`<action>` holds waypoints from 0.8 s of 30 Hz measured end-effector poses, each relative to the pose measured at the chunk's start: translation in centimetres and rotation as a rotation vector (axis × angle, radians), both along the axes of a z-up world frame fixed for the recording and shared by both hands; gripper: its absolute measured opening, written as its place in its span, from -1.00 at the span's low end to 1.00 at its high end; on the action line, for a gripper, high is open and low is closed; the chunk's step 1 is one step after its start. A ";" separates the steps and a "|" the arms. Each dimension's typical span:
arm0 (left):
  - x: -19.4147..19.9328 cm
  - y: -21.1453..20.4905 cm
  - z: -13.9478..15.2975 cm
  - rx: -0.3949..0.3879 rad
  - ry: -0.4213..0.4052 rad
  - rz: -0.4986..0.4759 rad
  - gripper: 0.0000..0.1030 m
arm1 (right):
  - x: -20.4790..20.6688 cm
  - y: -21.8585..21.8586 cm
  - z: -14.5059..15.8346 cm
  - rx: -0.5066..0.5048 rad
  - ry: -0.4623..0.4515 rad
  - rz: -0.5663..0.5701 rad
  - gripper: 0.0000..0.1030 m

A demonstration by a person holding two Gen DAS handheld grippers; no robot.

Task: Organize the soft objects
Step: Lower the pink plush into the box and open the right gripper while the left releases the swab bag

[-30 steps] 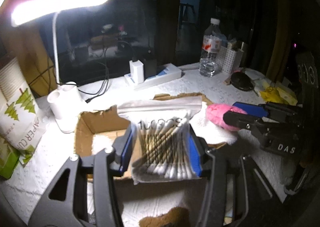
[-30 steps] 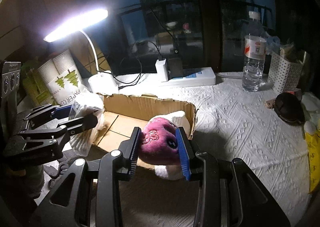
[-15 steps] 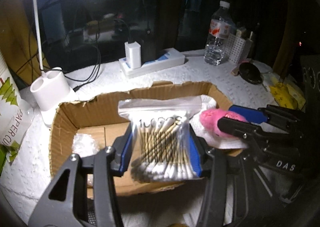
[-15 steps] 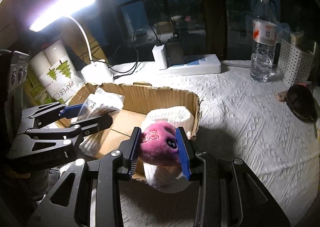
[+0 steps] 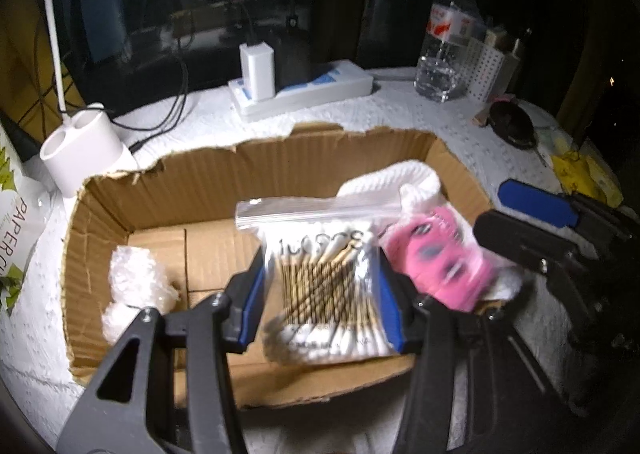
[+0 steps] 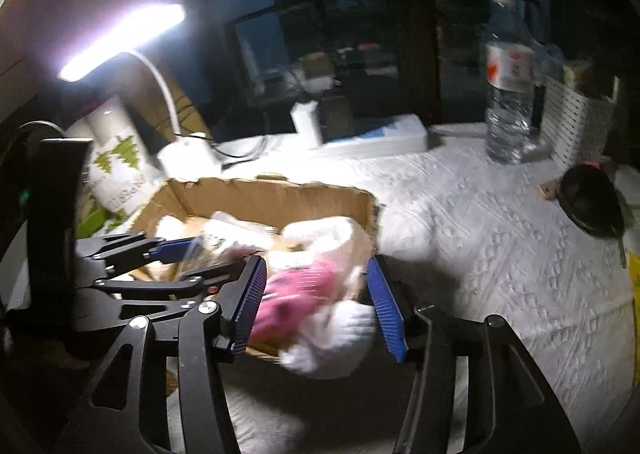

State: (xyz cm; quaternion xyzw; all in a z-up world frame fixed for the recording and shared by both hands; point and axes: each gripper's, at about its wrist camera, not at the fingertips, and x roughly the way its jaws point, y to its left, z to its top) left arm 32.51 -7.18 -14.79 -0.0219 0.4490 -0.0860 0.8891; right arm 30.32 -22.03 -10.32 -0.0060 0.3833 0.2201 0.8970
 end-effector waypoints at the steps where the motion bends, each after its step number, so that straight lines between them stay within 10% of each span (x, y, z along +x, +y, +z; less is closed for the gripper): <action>1: 0.1 -0.1 -0.2 -0.002 0.010 -0.003 -0.02 | 0.4 -0.2 -0.5 -0.011 0.019 -0.013 0.07; 24: 1.1 -0.4 -1.7 -0.015 0.089 -0.009 0.03 | 2.0 -0.7 -3.5 -0.020 0.136 -0.071 0.08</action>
